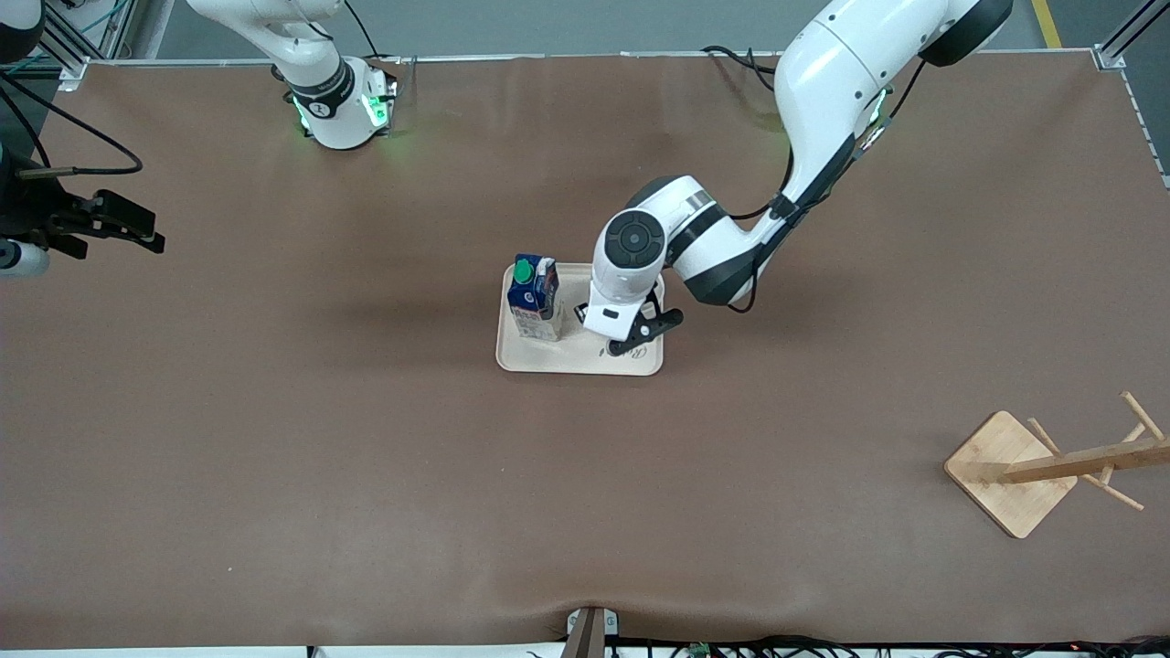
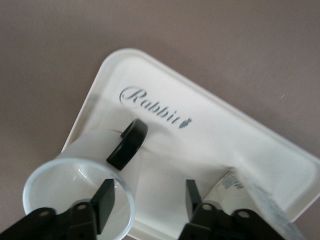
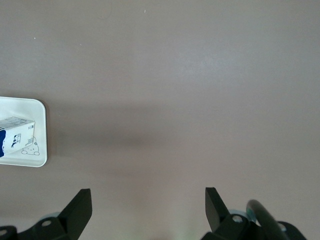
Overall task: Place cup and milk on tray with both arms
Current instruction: 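Lower the white mug onto the tray beside the carton with the left gripper, then open the left gripper and withdraw it from the mug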
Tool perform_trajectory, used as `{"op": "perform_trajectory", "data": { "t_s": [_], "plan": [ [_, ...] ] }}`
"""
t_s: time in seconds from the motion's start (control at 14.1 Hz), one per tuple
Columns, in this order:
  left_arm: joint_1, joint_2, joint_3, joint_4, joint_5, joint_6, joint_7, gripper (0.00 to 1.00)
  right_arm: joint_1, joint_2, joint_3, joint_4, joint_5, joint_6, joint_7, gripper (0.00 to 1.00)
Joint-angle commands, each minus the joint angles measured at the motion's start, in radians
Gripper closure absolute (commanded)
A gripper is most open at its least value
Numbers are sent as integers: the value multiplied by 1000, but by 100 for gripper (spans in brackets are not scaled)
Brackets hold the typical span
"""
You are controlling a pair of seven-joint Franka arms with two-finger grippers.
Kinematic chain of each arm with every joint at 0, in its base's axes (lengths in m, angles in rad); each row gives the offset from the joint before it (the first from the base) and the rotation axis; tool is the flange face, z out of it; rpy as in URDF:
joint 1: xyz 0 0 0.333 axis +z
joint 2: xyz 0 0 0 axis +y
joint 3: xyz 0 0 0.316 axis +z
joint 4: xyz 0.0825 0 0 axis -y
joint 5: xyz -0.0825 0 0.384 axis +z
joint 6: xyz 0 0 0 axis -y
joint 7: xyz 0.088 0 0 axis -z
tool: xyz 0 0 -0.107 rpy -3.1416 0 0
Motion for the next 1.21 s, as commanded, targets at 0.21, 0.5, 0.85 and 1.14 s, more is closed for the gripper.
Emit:
{"op": "perform_trajectory", "data": {
  "t_s": [0.21, 0.5, 0.85, 1.14],
  "plan": [
    [126, -153, -4, 8, 27, -96, 27, 0, 11, -9, -16, -3, -12, -3, -3, 0],
    [265, -258, -5, 10, 27, -197, 206, 0, 14, -10, -15, -3, -12, -4, -1, 0],
    [474, -371, -7, 10, 27, -355, 587, 0, 14, -10, -13, -1, -13, -9, -3, 0],
    [585, -433, -4, 13, 27, -406, 798, 0, 21, -9, -13, 2, -17, -9, -3, 0]
  ]
}}
